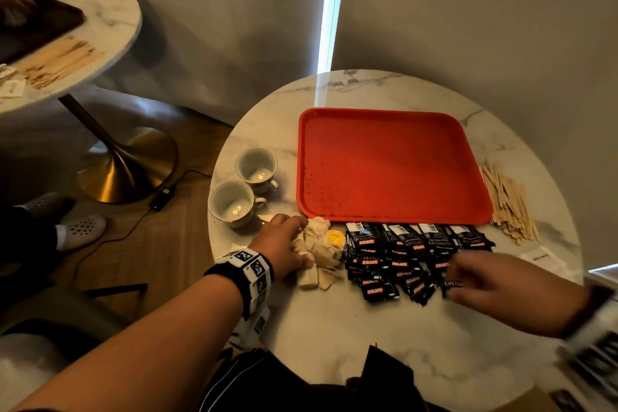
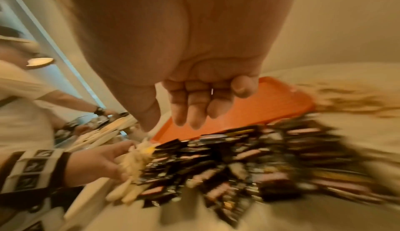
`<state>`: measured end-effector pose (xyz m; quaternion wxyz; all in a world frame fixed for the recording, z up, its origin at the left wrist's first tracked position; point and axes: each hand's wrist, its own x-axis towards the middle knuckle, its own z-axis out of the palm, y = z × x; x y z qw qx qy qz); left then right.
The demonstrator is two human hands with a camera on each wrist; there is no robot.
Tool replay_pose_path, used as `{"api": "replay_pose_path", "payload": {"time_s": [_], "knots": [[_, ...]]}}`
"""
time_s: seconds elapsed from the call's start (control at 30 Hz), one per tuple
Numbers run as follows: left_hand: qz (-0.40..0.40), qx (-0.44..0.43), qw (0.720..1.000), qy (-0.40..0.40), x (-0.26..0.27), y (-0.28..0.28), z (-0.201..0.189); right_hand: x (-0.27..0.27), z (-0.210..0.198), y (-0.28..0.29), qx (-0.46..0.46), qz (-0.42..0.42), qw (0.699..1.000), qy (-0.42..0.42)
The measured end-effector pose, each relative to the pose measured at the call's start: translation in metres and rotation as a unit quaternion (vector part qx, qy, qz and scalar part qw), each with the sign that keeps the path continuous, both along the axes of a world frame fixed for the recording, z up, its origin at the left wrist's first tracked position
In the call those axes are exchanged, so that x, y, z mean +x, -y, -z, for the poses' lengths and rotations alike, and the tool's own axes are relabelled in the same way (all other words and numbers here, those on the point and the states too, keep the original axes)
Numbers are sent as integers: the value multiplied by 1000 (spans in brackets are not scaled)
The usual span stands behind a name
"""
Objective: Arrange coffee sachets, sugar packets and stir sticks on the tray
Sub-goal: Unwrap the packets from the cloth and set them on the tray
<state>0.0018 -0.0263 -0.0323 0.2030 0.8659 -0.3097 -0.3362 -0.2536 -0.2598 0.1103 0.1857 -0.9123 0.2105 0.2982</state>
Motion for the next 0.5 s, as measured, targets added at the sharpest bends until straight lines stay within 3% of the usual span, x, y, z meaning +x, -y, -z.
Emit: {"api": "replay_pose_path", "payload": {"time_s": [0.13,0.23,0.5], "knots": [[15,-1,999,28,-2,0,6,77,20,-49,-14,-59,997,55],[35,19,998,48,-5,3,6,113,45,-72,-56,-54,994,83],[35,12,998,60,1,7,12,144,82,-89,-121,-71,987,81]]}}
